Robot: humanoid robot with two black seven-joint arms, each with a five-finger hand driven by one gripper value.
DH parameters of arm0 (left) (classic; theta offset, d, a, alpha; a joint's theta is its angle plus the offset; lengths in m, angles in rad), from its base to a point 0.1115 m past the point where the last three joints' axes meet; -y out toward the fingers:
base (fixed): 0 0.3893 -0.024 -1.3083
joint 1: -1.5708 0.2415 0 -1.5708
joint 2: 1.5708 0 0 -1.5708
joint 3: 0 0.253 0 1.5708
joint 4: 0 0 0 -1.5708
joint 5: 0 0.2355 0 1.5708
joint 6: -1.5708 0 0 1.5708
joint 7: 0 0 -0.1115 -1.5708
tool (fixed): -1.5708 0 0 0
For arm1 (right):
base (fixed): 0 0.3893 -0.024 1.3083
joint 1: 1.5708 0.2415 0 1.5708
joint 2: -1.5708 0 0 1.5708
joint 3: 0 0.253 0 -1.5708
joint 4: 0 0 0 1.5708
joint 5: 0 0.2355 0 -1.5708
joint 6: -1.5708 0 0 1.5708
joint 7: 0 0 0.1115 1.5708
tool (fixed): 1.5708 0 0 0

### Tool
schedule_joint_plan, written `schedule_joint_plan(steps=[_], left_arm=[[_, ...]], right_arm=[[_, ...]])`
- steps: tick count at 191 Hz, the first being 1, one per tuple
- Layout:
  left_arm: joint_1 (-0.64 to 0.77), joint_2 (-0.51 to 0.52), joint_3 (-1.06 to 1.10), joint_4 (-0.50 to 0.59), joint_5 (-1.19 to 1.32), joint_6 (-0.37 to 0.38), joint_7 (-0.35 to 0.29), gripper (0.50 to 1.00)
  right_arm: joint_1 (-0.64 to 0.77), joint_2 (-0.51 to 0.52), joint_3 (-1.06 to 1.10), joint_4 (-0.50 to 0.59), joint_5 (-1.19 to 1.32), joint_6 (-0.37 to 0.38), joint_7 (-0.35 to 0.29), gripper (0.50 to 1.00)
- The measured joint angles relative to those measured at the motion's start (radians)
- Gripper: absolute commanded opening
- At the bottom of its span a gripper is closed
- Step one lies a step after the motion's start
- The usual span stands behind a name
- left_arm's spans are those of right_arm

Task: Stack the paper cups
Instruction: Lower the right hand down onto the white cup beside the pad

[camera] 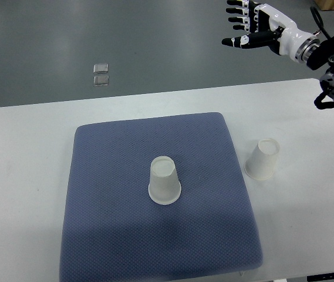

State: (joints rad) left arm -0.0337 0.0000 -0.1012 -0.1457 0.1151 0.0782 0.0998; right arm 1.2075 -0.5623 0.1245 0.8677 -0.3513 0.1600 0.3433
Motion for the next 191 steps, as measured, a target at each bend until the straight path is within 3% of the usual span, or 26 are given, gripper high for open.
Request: schedule_joint_plan(steps=[31, 67, 106, 191], left_arm=[[0.0, 0.0, 0.0, 0.0, 0.0, 0.0, 0.0, 1.0], [0.0, 0.0, 0.0, 0.0, 0.0, 0.0, 0.0, 1.0], [0.0, 0.0, 0.0, 0.0, 0.0, 0.0, 0.0, 1.0], [0.0, 0.0, 0.0, 0.0, 0.0, 0.0, 0.0, 1.0]], right_arm=[[0.084, -0.106, -0.11, 0.092, -0.081, 0.117, -0.002, 0.915], [0.145, -0.193, -0.205, 0.218, -0.372, 0.168, -0.002, 0.911], [0.147, -0.24, -0.261, 0.295, -0.691, 0.178, -0.001, 0.909], [0.094, -0.228, -0.311, 0.308, -0.913, 0.15, 0.0, 0.909]])
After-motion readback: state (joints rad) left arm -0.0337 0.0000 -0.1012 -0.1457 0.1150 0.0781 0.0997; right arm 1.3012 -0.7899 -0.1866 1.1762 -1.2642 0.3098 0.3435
